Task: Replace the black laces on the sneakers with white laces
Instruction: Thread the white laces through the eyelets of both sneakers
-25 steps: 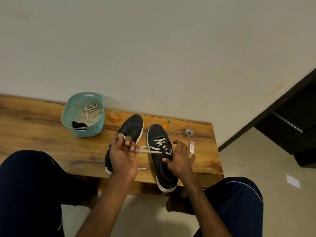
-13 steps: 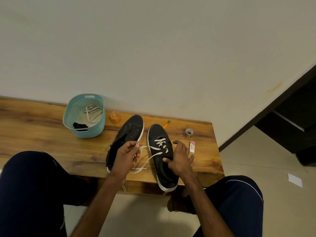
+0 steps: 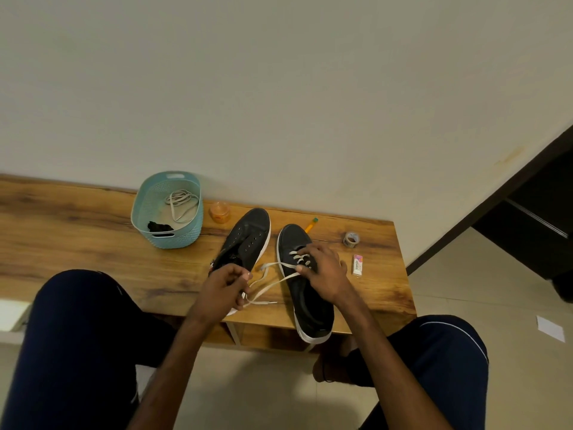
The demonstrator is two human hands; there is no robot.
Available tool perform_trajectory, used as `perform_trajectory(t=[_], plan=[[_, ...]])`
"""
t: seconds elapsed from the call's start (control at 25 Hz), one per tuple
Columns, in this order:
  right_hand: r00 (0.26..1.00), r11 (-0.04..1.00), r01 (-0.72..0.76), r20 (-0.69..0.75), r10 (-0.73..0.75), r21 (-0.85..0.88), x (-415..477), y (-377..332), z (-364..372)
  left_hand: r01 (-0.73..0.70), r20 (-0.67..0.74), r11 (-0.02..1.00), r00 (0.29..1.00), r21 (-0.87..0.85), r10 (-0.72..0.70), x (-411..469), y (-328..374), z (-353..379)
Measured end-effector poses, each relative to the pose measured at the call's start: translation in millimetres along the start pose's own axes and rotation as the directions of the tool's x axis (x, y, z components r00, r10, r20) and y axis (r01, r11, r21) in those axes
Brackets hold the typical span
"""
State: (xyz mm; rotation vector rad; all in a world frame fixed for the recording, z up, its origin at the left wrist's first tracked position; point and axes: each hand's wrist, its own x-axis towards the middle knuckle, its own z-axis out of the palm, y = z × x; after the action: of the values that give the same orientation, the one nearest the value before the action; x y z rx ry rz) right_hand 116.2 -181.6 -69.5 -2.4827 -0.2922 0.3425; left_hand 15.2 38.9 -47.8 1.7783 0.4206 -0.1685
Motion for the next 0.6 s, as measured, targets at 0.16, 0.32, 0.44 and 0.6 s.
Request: perform_trajectory(t=[0.16, 0.32, 0.44, 0.6], plan=[[0.993, 0.963, 0.092, 0.099, -0.069, -0.253, 18.7, -9.8, 9.2, -0.054, -0.013, 0.996, 0.998, 0.069, 0.055, 2.2, -13.4, 18.6], [0.977, 0.942, 0.12, 0.208, -0.055, -0.314, 31.6, -19.3, 5.6, -0.09, -0.033, 0.988, 0.995, 0.125, 0.094, 3.4, -24.6, 24.2], [0.98, 0.991, -0.039, 0.198, 0.013, 0.127, 32.7, -36.8, -20.4, -0.17, -0.065, 0.973, 0.981, 0.154, 0.181, 4.4, -19.0, 27.1], [0.975, 0.929, -0.085, 0.221, 0.004, 0.359, 31.0, -66.6, -58.9, -0.217, -0.072, 0.976, 0.974, -0.028, 0.215, 9.3, 13.4, 32.5]])
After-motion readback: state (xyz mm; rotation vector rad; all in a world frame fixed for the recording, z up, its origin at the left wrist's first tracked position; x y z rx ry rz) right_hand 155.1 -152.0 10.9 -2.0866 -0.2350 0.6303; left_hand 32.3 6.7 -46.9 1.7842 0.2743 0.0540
